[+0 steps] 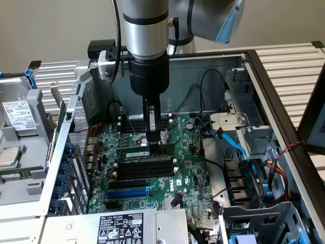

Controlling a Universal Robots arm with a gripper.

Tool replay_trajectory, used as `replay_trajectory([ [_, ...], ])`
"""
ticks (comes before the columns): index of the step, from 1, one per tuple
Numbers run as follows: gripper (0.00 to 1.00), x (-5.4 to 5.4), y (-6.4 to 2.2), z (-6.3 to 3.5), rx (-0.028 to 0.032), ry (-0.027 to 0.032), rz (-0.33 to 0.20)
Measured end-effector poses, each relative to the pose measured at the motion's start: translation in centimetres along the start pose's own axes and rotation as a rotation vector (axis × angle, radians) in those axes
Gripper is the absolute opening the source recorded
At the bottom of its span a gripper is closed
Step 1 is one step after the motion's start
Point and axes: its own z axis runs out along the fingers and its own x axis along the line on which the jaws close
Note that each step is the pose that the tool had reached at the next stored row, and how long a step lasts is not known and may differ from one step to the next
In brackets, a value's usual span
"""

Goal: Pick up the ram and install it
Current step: 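Insert the ram into the slot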

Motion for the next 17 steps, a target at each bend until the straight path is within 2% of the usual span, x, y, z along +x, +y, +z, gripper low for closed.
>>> replay_trajectory([
  [10, 0.13, -0.1, 0.16, 0.92, 0.0005, 0.0001, 0.000],
  [17, 0.13, -0.1, 0.24, 1.67, 0.0040, 0.0001, 0.000],
])
